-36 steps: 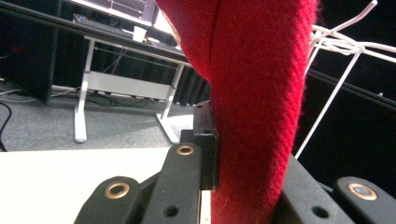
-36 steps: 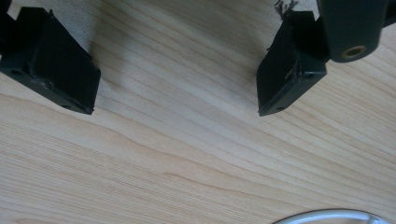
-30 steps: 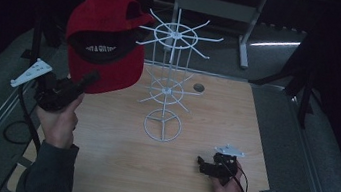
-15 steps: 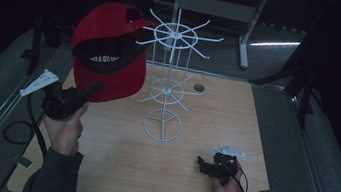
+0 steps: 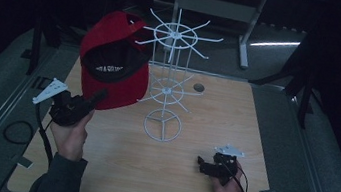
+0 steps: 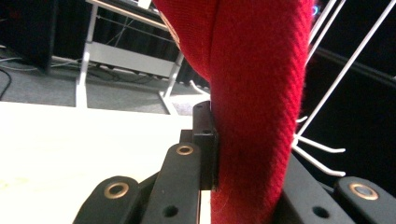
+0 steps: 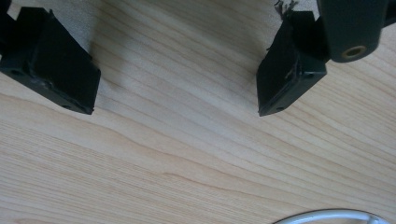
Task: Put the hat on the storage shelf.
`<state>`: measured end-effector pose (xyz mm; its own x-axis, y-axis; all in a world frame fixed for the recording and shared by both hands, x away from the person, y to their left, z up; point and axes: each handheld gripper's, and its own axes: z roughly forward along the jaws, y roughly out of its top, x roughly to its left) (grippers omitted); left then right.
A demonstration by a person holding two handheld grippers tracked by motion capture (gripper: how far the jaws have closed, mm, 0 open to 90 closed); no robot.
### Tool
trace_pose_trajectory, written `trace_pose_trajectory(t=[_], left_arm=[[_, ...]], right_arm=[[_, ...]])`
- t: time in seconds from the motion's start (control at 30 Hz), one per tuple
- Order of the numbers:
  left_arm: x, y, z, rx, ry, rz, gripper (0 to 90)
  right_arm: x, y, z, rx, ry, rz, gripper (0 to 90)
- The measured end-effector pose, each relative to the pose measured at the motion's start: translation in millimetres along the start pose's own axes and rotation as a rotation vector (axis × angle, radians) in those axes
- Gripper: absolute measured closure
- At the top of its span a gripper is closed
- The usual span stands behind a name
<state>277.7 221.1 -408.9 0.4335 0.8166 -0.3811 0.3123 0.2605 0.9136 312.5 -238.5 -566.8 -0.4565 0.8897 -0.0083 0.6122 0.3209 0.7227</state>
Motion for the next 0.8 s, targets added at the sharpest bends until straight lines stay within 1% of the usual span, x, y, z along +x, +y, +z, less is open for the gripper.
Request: trace_pose_trajectory(t=[0.1, 0.27, 0.37, 0.53, 0.57, 0.6, 0.73, 0.8], left_arm=[[1.0, -4.5, 2.2, 0.018, 0.013, 0.012, 84.9], [2.9, -14.0, 6.7, 0.047, 0.022, 0.019, 84.7], [4.7, -20.1, 9.1, 0.061, 0.027, 0.014, 84.6], [8.8, -25.0, 9.8, 0.078, 0.030, 0.010, 83.9], [9.6, -25.6, 9.8, 0.076, 0.028, 0.004, 81.8], [10.4, -25.9, 9.8, 0.075, 0.029, 0.001, 77.6], [13.3, -24.8, 7.9, 0.062, 0.044, -0.021, 58.6], [15.1, -23.3, 6.8, 0.056, 0.054, -0.034, 52.8]], right_arm=[[0.2, 0.0, 0.0, 0.000, 0.000, 0.002, 13.4], [0.0, 0.0, 0.0, 0.000, -0.002, 0.000, 13.4], [0.0, 0.0, 0.0, 0.000, -0.001, 0.000, 13.4], [0.0, -0.1, 0.0, 0.000, -0.001, -0.001, 13.4], [0.0, -0.1, 0.0, 0.000, -0.001, -0.001, 13.4], [0.0, -0.1, 0.0, 0.000, -0.001, -0.001, 13.4], [0.1, -0.1, -0.2, 0.002, -0.001, -0.002, 13.4], [0.1, -0.1, -0.2, 0.002, -0.001, -0.001, 13.4]])
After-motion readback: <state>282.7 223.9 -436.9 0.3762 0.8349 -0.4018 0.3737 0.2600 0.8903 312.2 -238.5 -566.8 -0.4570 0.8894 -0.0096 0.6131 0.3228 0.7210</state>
